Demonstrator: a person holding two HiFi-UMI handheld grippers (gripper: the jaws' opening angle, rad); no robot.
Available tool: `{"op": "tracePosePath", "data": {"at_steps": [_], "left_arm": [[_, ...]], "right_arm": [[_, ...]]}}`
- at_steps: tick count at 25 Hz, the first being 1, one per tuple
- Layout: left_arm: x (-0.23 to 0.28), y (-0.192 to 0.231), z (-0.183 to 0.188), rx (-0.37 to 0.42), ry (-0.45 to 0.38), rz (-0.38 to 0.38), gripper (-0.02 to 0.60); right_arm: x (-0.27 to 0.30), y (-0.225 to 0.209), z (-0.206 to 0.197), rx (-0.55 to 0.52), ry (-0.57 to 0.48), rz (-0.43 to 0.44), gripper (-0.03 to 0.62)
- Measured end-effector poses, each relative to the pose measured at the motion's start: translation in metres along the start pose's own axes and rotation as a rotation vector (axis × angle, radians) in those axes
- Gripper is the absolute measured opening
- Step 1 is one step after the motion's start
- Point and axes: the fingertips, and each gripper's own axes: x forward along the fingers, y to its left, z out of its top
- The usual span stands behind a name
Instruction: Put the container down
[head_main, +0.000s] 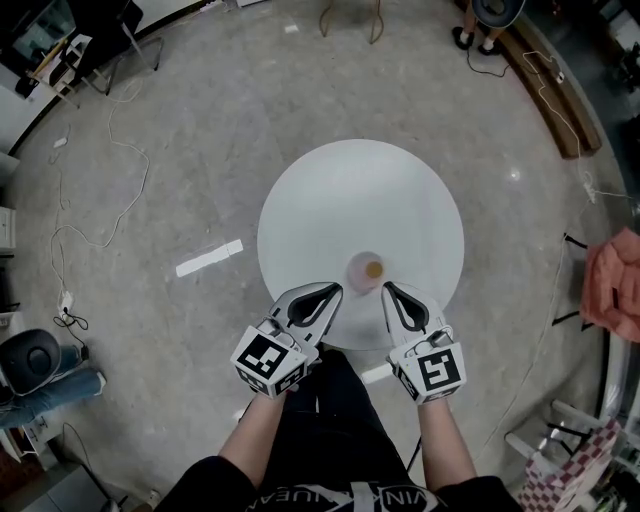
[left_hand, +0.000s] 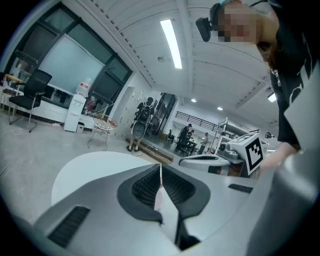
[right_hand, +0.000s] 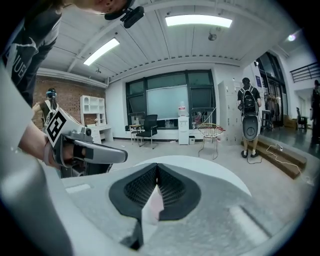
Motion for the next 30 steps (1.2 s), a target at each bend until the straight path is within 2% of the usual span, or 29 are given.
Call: {"op": "tracePosePath", "data": {"at_steps": [7,15,22,30], "left_arm": [[-0.007,-0.001,0.031,0.049,-0.032,0.006,0.015],[-0.015,-0.017,0.06,0.098,-0.042,0.021,0.015],[-0.021,-0.024,0.083,0.13,-0.084,0.026,0.015],[-0.027,-0.026,0.1,0.167,-0.1,0.03,0.015]], "right_arm": [[-0.007,0.003,0.035,0.018,-0.034,-0.031,0.006],[-0.025,0.009,0.057,0.024,-0.095,-0.017,0.006],[-0.037,0.012,0.075,0.019,-0.128,-0.017,0.006],[-0.039,0.014,0.096,-0.005,-0.165,-0.008,0.006]]}}
